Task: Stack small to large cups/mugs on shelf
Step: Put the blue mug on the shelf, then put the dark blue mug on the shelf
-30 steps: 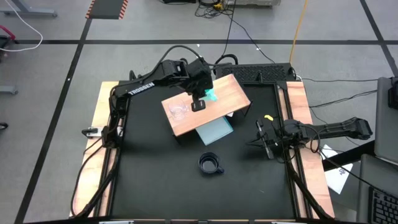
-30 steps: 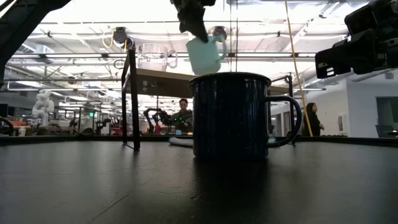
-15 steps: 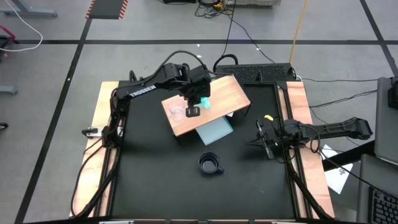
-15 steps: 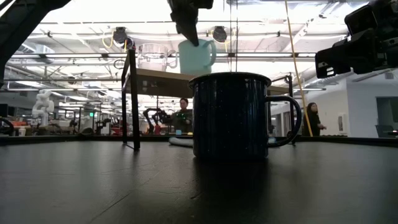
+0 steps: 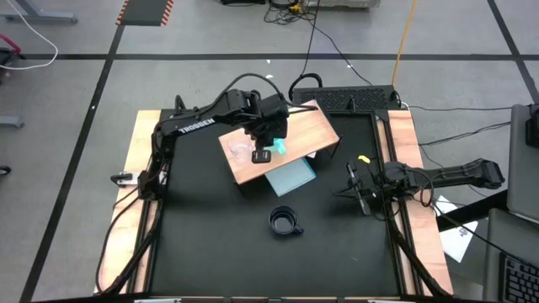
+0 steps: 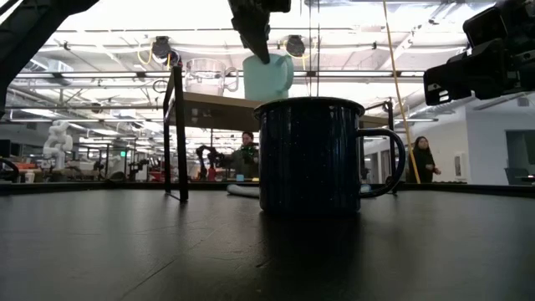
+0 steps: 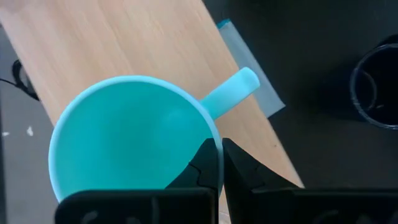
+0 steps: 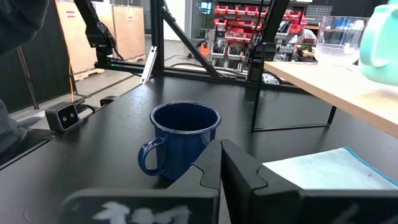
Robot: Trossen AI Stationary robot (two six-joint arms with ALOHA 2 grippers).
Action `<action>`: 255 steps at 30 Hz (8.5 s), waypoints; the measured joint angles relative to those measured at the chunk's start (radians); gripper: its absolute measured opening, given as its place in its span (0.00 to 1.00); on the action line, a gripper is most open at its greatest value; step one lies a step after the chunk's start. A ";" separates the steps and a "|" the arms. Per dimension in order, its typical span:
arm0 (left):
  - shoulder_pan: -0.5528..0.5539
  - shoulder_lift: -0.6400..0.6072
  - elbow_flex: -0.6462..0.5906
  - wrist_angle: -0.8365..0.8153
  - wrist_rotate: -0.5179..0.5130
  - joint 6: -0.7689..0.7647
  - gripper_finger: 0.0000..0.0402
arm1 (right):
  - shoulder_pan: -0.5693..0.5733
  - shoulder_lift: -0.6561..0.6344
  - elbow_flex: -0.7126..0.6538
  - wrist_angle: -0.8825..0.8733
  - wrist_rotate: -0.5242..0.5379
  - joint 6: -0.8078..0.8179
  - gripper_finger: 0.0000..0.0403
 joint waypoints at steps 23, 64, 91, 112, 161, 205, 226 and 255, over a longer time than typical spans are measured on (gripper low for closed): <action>-0.018 0.045 0.000 0.001 -0.005 0.024 0.01 | 0.000 0.000 0.000 -0.008 0.000 0.001 0.00; 0.011 0.022 -0.006 -0.007 0.009 0.009 0.26 | 0.000 0.001 0.000 -0.008 0.000 0.023 0.00; -0.261 -0.261 -0.003 -0.083 0.048 0.112 0.02 | 0.000 0.009 0.000 -0.026 0.000 0.027 0.00; -0.417 -0.494 -0.084 -0.050 -0.229 -0.036 0.00 | 0.001 0.010 0.000 0.009 -0.003 0.037 0.00; -0.476 -1.471 -2.320 1.922 -0.183 -0.064 0.00 | 0.001 0.011 0.000 0.065 -0.005 0.001 0.00; -0.475 -1.469 -2.338 1.899 -0.148 -0.142 0.06 | 0.129 0.772 0.714 -0.277 0.076 0.128 0.31; -0.476 -1.469 -2.338 1.905 -0.149 -0.151 0.06 | 0.161 1.143 1.052 -0.620 0.079 0.163 0.35; -0.476 -1.468 -2.338 1.882 -0.149 -0.152 0.06 | 0.055 1.242 1.087 -0.531 0.079 0.089 0.44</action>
